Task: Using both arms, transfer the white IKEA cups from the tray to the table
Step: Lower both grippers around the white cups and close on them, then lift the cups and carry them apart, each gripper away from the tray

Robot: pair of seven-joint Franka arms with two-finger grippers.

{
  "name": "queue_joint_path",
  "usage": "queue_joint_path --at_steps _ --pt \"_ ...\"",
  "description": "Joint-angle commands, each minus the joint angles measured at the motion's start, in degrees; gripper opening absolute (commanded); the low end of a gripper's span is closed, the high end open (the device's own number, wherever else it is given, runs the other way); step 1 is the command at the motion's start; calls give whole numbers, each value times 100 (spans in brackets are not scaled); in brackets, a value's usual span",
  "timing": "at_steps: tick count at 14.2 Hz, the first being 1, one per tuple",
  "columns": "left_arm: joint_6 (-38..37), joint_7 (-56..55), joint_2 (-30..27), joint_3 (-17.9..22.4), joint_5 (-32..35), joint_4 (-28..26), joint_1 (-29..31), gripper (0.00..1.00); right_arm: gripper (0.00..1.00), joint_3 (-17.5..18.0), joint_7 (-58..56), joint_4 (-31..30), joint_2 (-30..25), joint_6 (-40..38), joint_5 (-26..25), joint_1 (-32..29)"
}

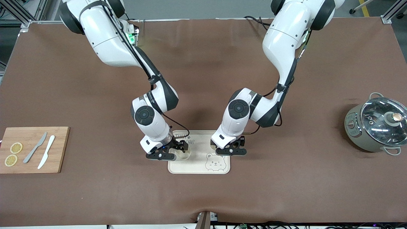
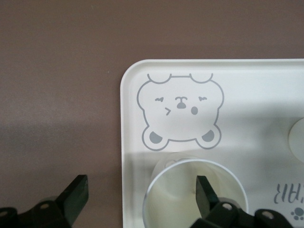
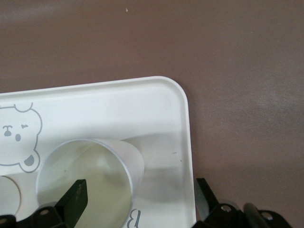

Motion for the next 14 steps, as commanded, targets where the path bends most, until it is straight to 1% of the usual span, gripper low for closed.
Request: queue_joint_path --at_steps 1,2,3,5,7,8,9,10,11,12,14 --pt "230 -213 157 61 190 80 -59 100 100 -60 125 160 96 12 -85 65" --pt "431 -379 183 52 155 63 -59 100 100 -60 125 151 96 12 -94 65" --pt "485 -877 158 34 59 63 -59 1 100 -60 125 151 96 12 -94 65" --pt "494 -979 175 43 260 63 -85 0 100 -60 125 151 122 12 -86 65" --pt "494 -961 175 43 278 63 -86 0 100 -60 125 151 139 29 -94 65" --pt "494 -952 166 43 278 63 -77 0 91 -60 125 151 140 29 -86 65" --pt "494 -943 157 43 278 63 -59 0 63 -60 125 151 140 29 -85 57" --pt "494 -934 140 43 287 63 -59 0 45 -60 125 151 140 21 -85 57" --pt "494 -960 114 43 278 54 -50 0 32 -60 125 151 140 20 -85 57" --pt "468 -969 87 52 287 45 -33 0 22 -60 125 151 148 20 -85 57" --pt "363 -978 -114 43 287 -121 -7 0 10 -60 125 151 148 20 -85 57"
